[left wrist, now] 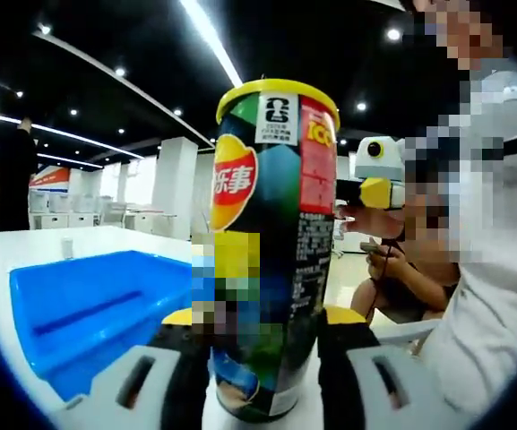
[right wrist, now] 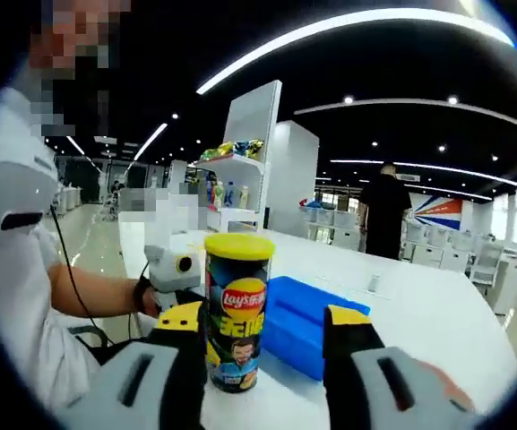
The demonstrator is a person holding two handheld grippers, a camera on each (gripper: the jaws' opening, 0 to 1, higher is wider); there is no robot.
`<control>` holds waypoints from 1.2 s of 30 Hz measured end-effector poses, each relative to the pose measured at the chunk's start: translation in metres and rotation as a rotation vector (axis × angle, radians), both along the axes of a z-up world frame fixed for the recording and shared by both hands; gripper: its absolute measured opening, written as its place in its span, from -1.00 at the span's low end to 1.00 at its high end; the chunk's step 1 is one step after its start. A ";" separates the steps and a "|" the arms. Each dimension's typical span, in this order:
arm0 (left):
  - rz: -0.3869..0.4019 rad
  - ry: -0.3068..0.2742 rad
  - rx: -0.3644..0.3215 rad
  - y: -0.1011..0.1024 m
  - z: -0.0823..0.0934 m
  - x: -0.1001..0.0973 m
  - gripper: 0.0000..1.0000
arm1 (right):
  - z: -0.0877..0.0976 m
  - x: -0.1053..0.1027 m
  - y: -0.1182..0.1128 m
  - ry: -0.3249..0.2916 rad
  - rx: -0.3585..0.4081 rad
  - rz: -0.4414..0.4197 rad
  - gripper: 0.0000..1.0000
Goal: Open the lid of the chip container on the table, take out the chips, place them into the box in front of the container, and close the lid
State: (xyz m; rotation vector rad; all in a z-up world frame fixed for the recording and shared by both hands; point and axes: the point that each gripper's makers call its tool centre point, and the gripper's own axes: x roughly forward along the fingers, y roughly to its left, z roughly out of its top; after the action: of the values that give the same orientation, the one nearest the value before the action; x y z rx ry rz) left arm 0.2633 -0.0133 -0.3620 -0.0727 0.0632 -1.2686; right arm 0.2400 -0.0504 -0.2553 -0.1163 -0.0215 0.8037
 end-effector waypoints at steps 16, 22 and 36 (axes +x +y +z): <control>0.023 -0.004 -0.018 0.002 0.000 0.004 -0.04 | 0.011 0.011 0.050 -0.037 -0.038 -0.066 0.27; 0.040 -0.006 -0.015 0.002 0.000 0.006 -0.04 | 0.016 0.018 0.056 -0.072 -0.050 -0.121 0.27; 0.106 -0.012 -0.013 0.003 0.000 0.010 -0.04 | 0.012 0.037 0.056 -0.051 0.019 -0.221 0.08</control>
State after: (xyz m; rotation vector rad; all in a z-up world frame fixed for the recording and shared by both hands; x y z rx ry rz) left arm 0.2729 -0.0101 -0.3625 -0.0793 0.0403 -1.1630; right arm 0.2771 0.0051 -0.2428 -0.1189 -0.0639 0.5794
